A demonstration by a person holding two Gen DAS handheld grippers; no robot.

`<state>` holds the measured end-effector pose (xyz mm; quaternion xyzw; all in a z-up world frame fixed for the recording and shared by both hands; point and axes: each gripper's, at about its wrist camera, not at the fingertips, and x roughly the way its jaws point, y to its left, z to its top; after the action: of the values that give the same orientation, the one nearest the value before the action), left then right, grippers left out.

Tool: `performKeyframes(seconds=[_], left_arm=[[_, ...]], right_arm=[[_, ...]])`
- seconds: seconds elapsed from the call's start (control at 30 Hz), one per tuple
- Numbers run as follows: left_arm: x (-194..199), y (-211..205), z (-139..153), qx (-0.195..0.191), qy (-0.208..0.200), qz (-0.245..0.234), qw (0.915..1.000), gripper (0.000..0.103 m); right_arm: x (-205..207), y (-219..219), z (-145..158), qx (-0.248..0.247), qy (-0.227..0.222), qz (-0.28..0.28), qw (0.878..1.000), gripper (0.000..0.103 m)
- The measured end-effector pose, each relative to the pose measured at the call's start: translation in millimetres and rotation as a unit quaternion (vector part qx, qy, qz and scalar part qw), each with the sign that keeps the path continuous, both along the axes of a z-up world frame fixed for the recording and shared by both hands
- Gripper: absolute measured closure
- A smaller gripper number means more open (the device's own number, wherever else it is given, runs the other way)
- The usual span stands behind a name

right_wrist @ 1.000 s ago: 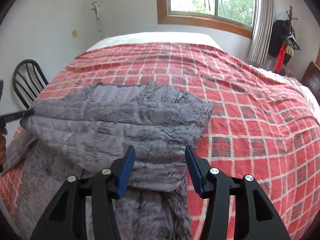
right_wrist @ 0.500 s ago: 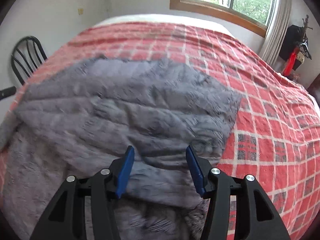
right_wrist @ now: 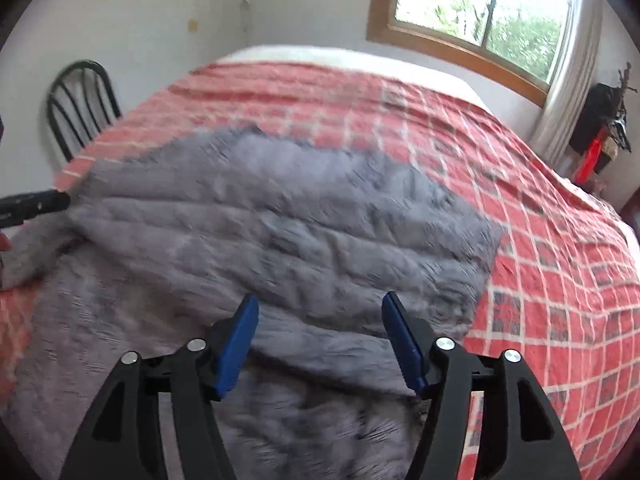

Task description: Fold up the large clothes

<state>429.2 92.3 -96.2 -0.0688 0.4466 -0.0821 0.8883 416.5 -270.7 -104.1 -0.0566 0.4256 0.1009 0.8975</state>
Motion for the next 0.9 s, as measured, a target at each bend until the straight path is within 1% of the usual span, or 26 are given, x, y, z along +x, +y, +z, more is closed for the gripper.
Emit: performKeyframes(seconds=[0.13,0.17,0.23,0.27,0.33,0.43,0.5,0.57,0.63,0.7,0.73,0.87,0.9], left_arm=[[-47.2,78.7,4.3,0.017,0.002,0.059,0.9981,0.025],[-66.2,109.2,3.7,0.022,0.005,0.085,0.9961,0.025],[-95.9,158.4,2.6,0.02,0.012,0.127,0.9916,0.025],[-106.4,177.0,3.3,0.021,0.013,0.143,0.9895,0.025],[-137.4,226.3,2.7,0.02,0.018,0.188,0.9817,0.025],[-165.5,273.5,-4.2,-0.001,0.025,0.221,0.975,0.025],[-173.8,284.6,-8.3,0.006,0.027,0.223,0.9744,0.025],[-173.9,291.7,-15.9,0.015,0.029,0.214,0.9764,0.025],[-173.2,297.4,-24.6,0.012,0.035,0.207,0.9776,0.025],[-168.6,302.3,-37.4,0.007,0.05,0.202,0.9781,0.025],[-163.8,303.7,-43.7,0.006,0.058,0.198,0.9785,0.025],[-153.1,300.8,-58.4,-0.004,0.064,0.182,0.9812,0.025],[-151.7,299.3,-60.9,-0.004,0.064,0.178,0.9819,0.033]], right_arm=[[-16.0,37.2,11.8,0.009,-0.006,0.038,0.999,0.036],[-20.9,48.2,14.0,0.012,-0.008,0.048,0.999,0.036],[-29.6,67.2,17.1,0.016,-0.009,0.065,0.998,0.036],[-34.6,79.3,18.6,0.016,-0.01,0.076,0.997,0.035],[-42.8,100.0,20.4,0.017,-0.012,0.091,0.996,0.035],[-55.2,133.3,20.8,0.02,-0.012,0.112,0.993,0.034],[-63.1,153.8,18.5,0.025,-0.008,0.122,0.992,0.034],[-75.5,178.4,13.2,0.032,-0.001,0.135,0.99,0.034],[-88.0,195.9,8.5,0.039,0.002,0.135,0.99,0.034],[-97.9,212.2,3.0,0.042,0.011,0.146,0.988,0.034],[-104.1,220.3,1.1,0.04,0.011,0.15,0.988,0.034],[-121.4,240.7,-0.7,0.028,0.008,0.16,0.987,0.034],[-125.8,245.0,-0.3,0.021,0.005,0.161,0.987,0.034]])
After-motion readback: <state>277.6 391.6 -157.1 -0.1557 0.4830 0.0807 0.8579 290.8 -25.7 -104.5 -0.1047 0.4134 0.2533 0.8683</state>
